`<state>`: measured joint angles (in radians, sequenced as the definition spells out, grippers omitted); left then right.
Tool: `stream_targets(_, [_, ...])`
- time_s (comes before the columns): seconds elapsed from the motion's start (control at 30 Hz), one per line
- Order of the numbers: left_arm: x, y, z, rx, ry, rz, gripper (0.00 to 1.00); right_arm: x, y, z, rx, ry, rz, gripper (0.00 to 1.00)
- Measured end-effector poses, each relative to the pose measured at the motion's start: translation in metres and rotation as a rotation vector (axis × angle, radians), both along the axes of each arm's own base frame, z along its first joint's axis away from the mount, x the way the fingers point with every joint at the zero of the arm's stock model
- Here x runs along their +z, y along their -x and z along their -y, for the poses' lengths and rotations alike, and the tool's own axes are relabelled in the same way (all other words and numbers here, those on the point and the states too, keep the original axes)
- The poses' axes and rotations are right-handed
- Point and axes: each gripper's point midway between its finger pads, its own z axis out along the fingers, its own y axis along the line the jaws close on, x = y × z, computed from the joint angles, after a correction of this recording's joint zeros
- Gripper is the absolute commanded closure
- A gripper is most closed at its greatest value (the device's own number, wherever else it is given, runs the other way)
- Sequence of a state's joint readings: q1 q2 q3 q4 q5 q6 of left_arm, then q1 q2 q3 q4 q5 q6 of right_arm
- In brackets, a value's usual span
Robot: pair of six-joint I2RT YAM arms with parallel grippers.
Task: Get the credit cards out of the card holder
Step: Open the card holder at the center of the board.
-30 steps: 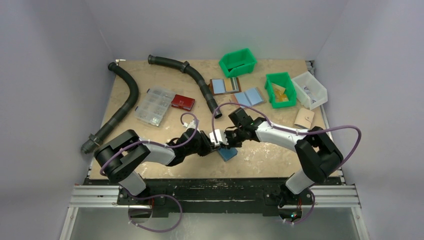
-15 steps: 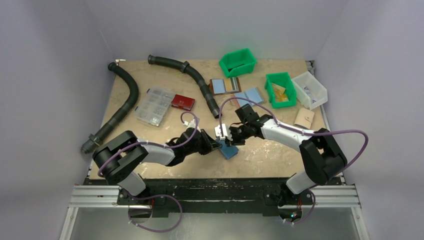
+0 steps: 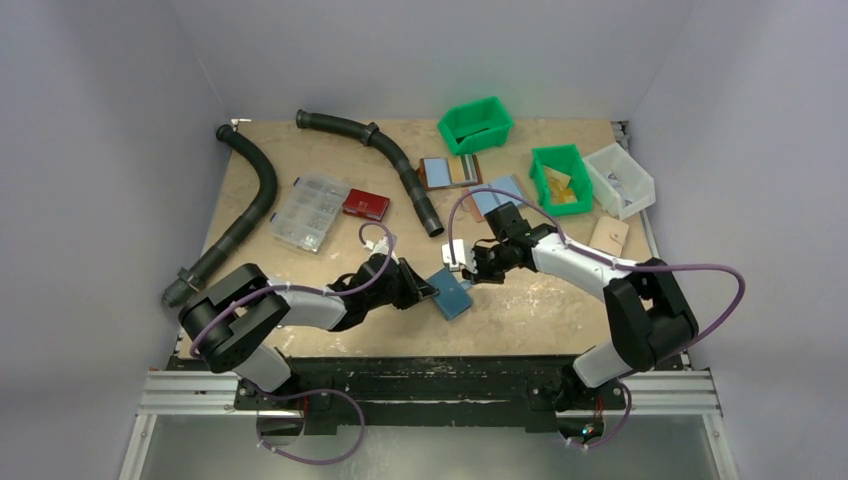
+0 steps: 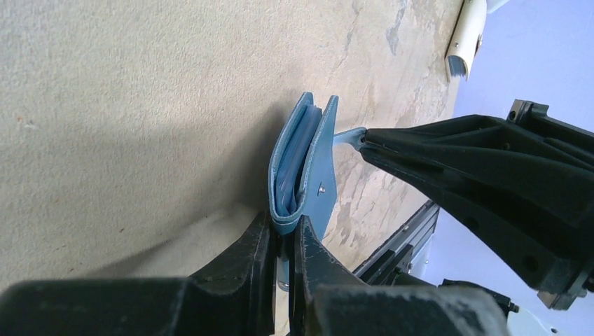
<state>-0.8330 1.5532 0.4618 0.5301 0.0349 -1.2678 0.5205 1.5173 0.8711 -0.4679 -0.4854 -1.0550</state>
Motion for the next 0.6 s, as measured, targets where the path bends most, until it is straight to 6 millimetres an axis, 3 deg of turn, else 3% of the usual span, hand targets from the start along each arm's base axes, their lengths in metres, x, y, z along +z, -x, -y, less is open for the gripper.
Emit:
stream_targets(0.43, [0.002, -0.008, -0.003, -0.111, -0.099, 0.091, 1.0, -0.005, -0.011, 0.021, -0.09, 0.033, -0.014, 0.87])
stream_targets(0.6, [-0.002, -0.02, 0.003, -0.182, -0.151, 0.111, 1.0, -0.011, -0.012, 0.022, -0.119, 0.038, -0.059, 0.77])
